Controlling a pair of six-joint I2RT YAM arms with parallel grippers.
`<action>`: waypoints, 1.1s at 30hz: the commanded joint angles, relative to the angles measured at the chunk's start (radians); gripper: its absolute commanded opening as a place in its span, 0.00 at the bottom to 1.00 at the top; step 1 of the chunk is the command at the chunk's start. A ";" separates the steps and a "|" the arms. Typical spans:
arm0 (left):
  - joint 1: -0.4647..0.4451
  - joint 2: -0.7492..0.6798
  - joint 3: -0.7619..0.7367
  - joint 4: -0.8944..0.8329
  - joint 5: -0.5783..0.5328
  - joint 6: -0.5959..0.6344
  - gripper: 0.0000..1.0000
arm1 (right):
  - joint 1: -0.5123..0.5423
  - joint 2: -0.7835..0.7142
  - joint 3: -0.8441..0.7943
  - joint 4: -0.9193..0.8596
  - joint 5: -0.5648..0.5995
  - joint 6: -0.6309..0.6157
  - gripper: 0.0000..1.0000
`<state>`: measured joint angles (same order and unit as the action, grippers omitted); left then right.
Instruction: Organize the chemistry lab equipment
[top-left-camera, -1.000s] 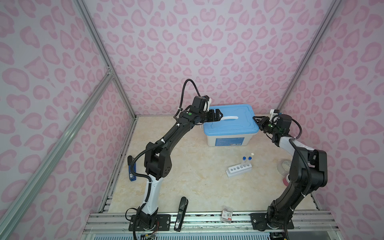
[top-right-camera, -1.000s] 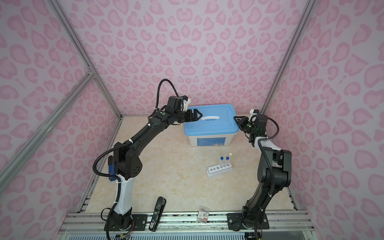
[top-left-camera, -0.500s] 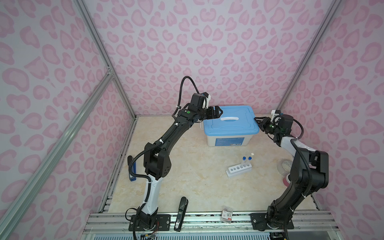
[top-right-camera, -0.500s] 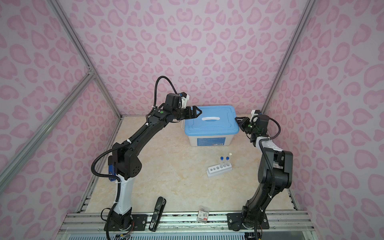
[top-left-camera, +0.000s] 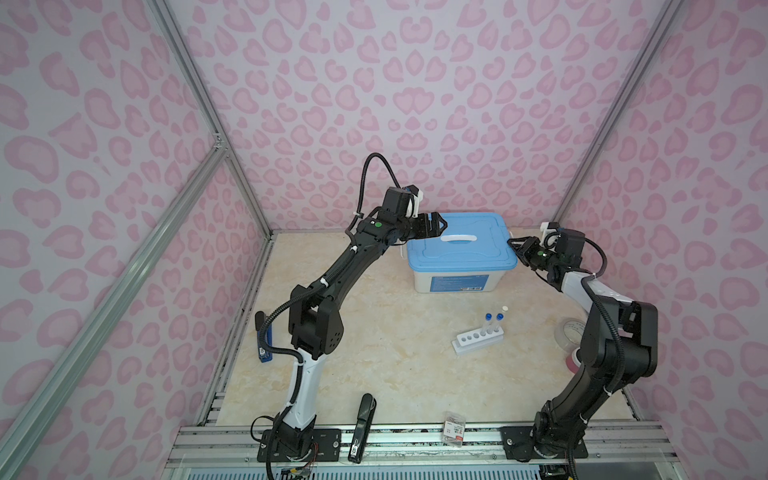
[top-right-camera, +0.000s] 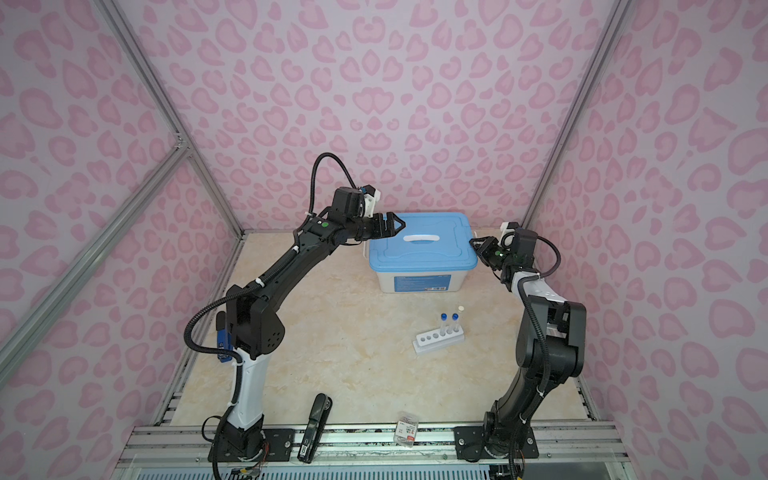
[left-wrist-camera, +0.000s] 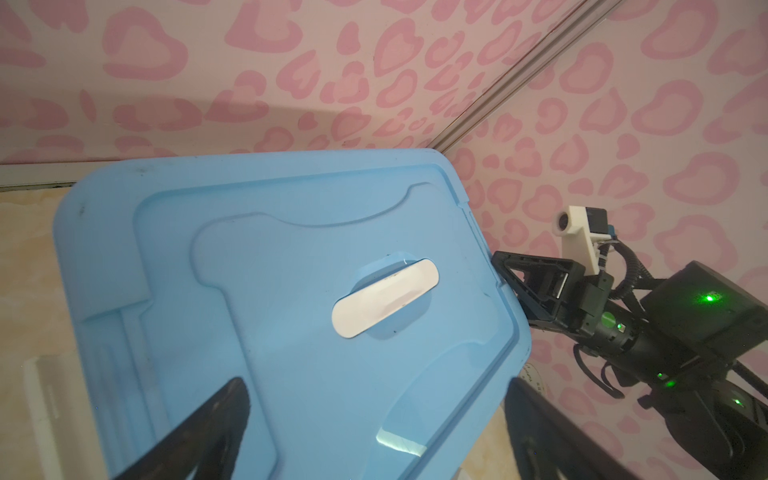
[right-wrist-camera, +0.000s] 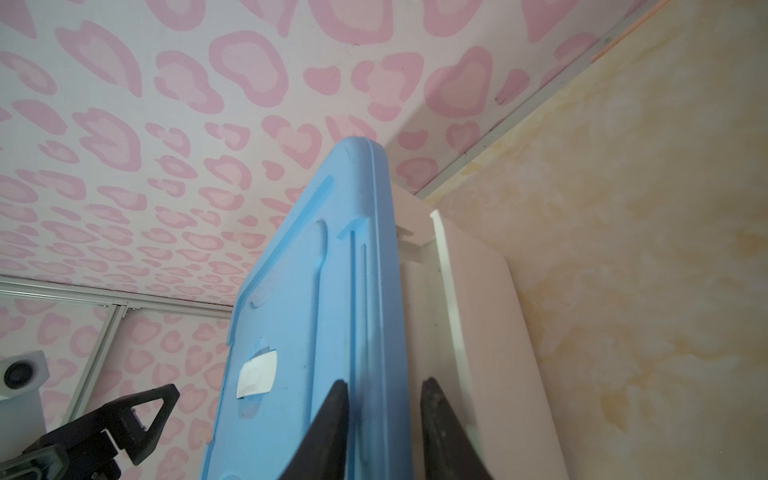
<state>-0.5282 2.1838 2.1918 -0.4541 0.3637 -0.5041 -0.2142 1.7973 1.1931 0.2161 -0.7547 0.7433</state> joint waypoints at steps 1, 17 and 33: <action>-0.005 0.007 0.011 0.003 0.000 0.027 0.98 | 0.001 -0.011 0.013 -0.065 0.031 -0.070 0.32; -0.034 -0.238 -0.172 0.084 -0.317 0.239 0.77 | 0.013 -0.081 0.111 -0.354 0.171 -0.313 0.49; 0.051 -0.358 -0.379 0.172 -0.147 0.184 0.34 | 0.020 -0.066 0.147 -0.436 0.146 -0.418 0.58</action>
<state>-0.4850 1.8709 1.8320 -0.3355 0.1951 -0.3313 -0.1936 1.7164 1.3331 -0.1905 -0.6064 0.3573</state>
